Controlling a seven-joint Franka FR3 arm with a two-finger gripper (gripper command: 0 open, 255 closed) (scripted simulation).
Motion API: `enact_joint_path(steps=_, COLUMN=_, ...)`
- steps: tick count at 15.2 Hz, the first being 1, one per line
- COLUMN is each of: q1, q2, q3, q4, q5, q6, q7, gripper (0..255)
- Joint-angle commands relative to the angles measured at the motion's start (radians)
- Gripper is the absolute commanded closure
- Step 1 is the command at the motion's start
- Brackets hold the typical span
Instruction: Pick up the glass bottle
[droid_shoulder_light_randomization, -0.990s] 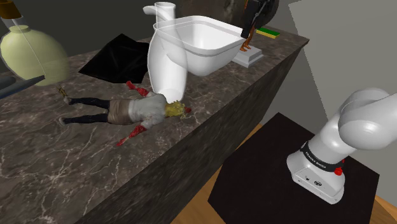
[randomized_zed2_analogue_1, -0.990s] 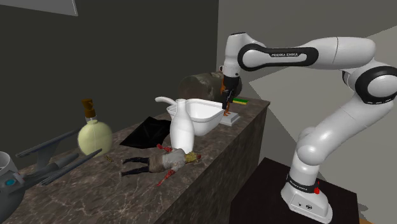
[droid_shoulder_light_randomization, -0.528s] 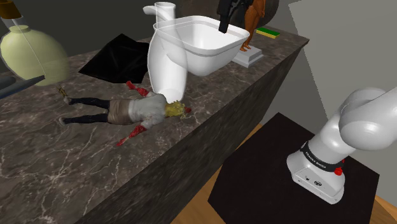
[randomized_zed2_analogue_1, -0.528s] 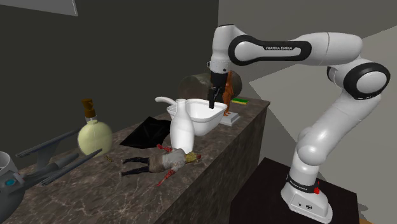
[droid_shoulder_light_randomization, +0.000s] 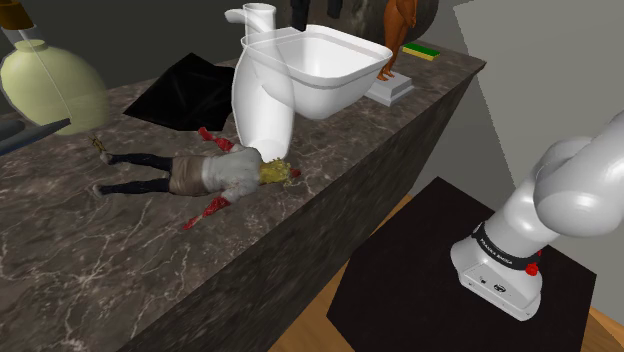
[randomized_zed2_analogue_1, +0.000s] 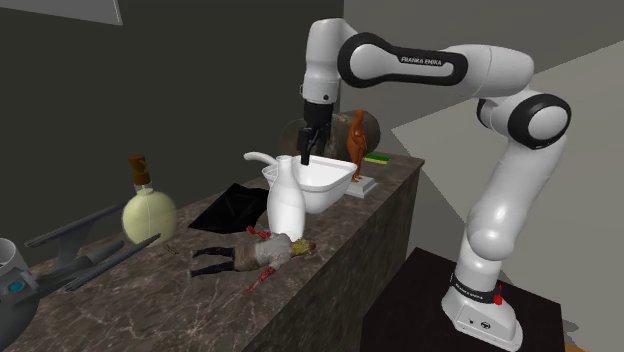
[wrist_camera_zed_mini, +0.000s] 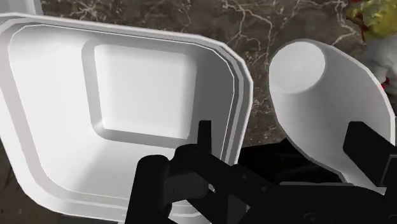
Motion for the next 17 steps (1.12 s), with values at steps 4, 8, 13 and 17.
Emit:
enact_joint_path(steps=4, q1=0.05, q2=0.192, q3=0.093, q4=0.245, q5=-0.083, q6=-0.063, q7=0.124, gripper=0)
enact_joint_path(steps=8, q1=0.077, q2=0.248, q3=0.114, q4=0.296, q5=-0.115, q6=-0.062, q7=0.161, gripper=0)
enact_joint_path(steps=13, q1=0.065, q2=0.209, q3=0.106, q4=0.182, q5=-0.091, q6=0.019, q7=0.153, gripper=0)
enact_joint_path(steps=17, q1=0.063, q2=0.206, q3=0.104, q4=0.17, q5=-0.089, q6=0.029, q7=0.15, gripper=255)
